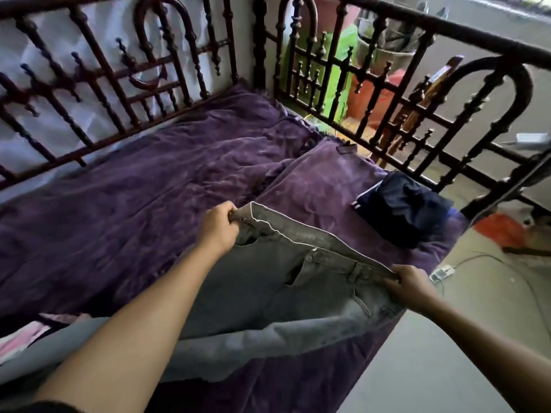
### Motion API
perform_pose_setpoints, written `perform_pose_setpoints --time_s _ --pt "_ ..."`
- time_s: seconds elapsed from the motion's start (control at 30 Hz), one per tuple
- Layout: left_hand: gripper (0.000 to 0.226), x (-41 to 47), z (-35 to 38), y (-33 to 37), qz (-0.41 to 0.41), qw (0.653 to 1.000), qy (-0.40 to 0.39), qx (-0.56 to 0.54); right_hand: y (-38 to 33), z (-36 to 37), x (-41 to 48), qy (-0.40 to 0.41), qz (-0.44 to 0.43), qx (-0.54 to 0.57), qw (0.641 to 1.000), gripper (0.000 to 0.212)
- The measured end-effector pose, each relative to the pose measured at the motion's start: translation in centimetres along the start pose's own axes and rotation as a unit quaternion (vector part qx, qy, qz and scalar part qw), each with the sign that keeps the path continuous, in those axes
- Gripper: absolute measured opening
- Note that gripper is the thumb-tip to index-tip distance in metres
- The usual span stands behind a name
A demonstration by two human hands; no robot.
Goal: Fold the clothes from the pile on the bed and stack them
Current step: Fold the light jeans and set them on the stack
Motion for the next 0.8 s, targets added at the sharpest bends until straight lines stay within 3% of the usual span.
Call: perform_pose_setpoints --time_s 0.23,0.47,0.57,0.67,0.73,0.8 --pt "0.010 9.5 9.6 7.5 0.012 0.999 -0.027 -0.027 9.1 -2.0 12.7 0.026 0.047 -0.044 0.998 0.034" --pt "0.007 19.1 22.0 8.2 -0.070 0.996 -0.062 0.010 13.9 1.4 26.5 -0.033 0.048 -0.139 0.989 0.047" --pt "0.037 21.5 26.1 6.7 -0.086 0.993 -0.080 -0.002 14.1 3.6 29.8 -0.072 0.038 -0.183 0.980 0.043" --pt "0.038 19.1 28.1 1.9 -0.159 0.979 -0.124 0.041 12.5 5.2 30.6 -0.111 -0.006 -0.250 0.962 0.032" --pt "0.030 15.1 28.5 -1.9 -0.197 0.962 -0.173 0.083 9.7 5.8 30.4 -0.096 -0.075 -0.291 0.949 0.041" --pt "0.032 10.0 28.4 -5.5 -0.228 0.935 -0.236 0.138 5.8 7.0 29.5 -0.102 -0.146 -0.257 0.950 0.050"
Point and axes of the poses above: each hand's wrist, its own x-axis towards the middle knuckle, its own z-axis out of the palm, y = z × x, the point moved 9 cm from there along x, towards the middle knuckle, and after that the axes turned 3 degrees about -y, right-handed, at the moved point
